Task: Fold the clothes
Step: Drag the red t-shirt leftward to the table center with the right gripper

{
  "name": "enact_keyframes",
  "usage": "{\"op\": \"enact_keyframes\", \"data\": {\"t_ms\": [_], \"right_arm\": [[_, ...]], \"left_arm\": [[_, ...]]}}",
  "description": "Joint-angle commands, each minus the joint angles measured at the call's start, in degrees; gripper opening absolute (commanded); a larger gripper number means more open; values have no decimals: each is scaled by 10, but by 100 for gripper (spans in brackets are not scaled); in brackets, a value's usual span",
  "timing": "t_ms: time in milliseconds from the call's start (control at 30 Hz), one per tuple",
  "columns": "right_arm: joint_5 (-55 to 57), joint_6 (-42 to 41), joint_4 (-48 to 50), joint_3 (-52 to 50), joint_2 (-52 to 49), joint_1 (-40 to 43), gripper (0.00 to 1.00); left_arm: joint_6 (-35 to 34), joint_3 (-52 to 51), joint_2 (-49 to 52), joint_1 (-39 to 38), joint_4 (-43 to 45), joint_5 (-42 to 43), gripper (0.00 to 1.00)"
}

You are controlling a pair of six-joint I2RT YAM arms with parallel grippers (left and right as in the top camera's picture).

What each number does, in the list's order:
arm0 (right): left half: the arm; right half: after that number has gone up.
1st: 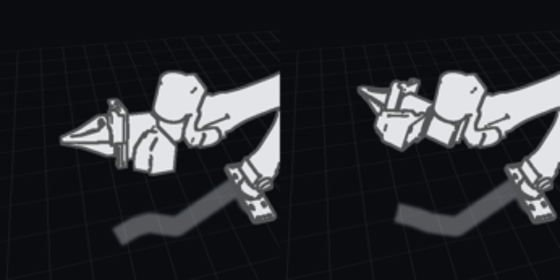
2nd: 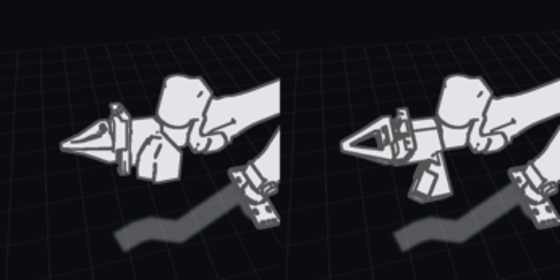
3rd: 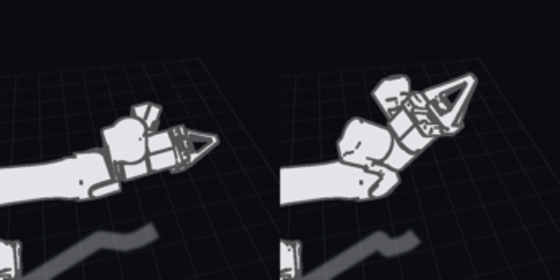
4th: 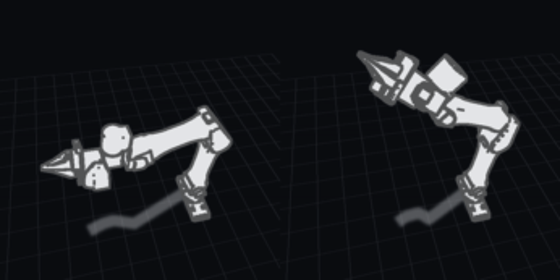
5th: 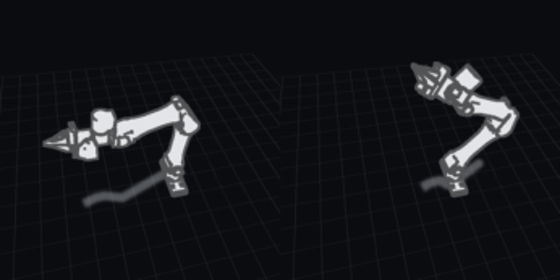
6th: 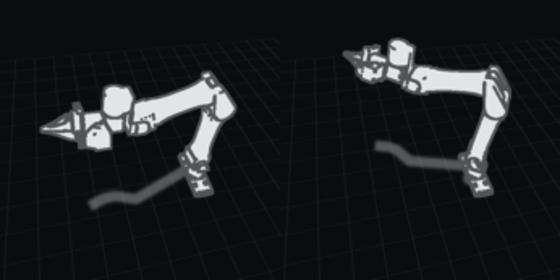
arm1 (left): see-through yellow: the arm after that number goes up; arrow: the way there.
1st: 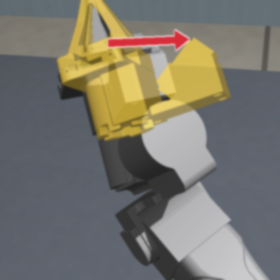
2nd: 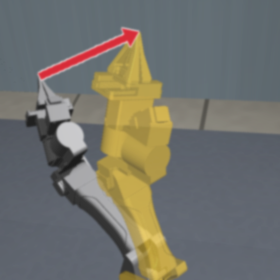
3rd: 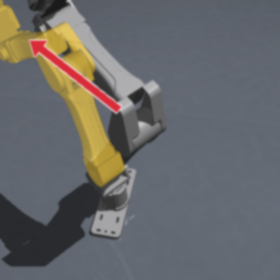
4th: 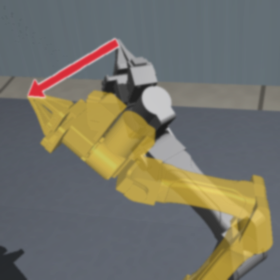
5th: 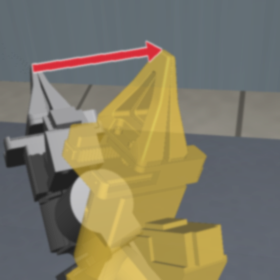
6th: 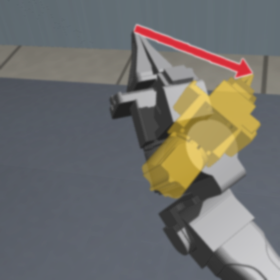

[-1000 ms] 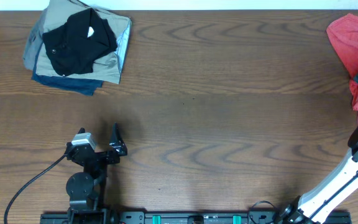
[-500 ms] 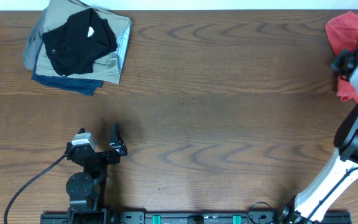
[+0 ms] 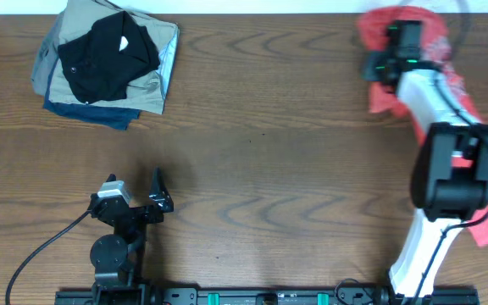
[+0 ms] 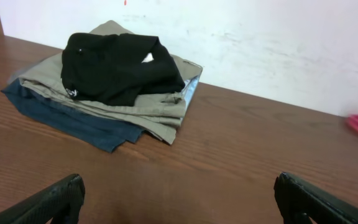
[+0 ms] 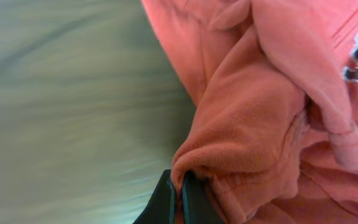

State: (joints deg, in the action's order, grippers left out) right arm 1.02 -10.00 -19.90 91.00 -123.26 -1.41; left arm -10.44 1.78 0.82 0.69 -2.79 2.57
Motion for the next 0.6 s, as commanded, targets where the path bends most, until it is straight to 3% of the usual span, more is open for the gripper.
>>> {"op": "enact_keyframes", "data": {"t_ms": [0,133,333,567], "right_arm": [[-36,-19,-17,5,15,-84,1],[-55,-31,-47,5,15,-172,1],[-74,-120,-102,5,17,-289,1],[-180,-125,-180,5,34,-384,1]], "left_arm": [[5,-16,-1,2,-11,-9,98],[5,-16,-1,2,-11,-9,98],[5,-16,-1,2,-11,-9,98],[6,-16,-1,2,-11,-9,98]]}}
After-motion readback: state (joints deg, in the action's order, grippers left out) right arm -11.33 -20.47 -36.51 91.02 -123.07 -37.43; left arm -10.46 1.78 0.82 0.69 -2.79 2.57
